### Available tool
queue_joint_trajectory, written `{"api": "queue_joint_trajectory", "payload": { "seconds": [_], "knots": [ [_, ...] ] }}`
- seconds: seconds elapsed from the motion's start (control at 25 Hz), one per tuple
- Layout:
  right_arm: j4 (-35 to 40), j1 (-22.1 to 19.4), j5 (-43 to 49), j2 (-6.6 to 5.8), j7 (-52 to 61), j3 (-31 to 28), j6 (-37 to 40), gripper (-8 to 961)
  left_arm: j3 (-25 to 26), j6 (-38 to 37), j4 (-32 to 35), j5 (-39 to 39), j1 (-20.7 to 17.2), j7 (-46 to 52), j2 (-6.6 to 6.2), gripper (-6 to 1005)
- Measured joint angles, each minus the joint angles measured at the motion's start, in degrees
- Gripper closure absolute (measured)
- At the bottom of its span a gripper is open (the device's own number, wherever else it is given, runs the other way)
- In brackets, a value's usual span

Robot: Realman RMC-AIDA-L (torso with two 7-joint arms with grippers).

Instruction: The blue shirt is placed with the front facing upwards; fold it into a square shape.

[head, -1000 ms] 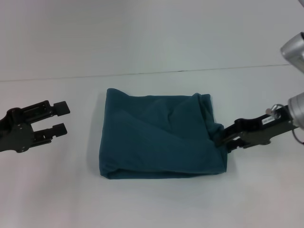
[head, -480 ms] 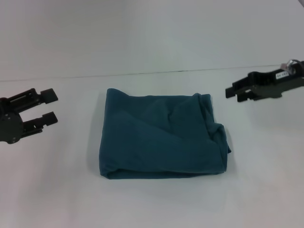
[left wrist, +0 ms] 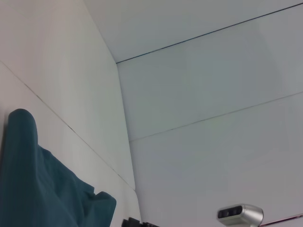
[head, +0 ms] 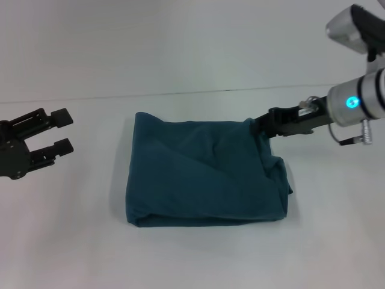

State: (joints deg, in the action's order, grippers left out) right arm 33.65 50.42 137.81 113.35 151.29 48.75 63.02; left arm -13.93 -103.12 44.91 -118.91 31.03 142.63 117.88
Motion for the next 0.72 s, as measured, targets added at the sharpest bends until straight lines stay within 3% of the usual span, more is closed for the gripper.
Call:
{"api": "queue_joint_trajectory", "payload": {
  "seconds": [0.24, 0.56, 0.72],
  "knots": [
    [-1.2, 0.6, 0.0, 1.72, -0.1, 0.5, -5.6, 503, 0.0, 0.1, -0.3, 0.0, 0.0, -0.1, -0.02, 186],
    [-5.4, 1.6, -0.1, 2.27, -0.7, 1.0, -12.3, 505, -0.2, 0.2, -0.6, 0.1, 0.4, -0.2, -0.02, 186],
    [-7.2, 2.8, -0.5, 3.13, -1.2, 1.2, -14.6, 506, -0.6, 0.6, -0.6, 0.2, 0.5, -0.2, 0.01, 185]
  ]
}}
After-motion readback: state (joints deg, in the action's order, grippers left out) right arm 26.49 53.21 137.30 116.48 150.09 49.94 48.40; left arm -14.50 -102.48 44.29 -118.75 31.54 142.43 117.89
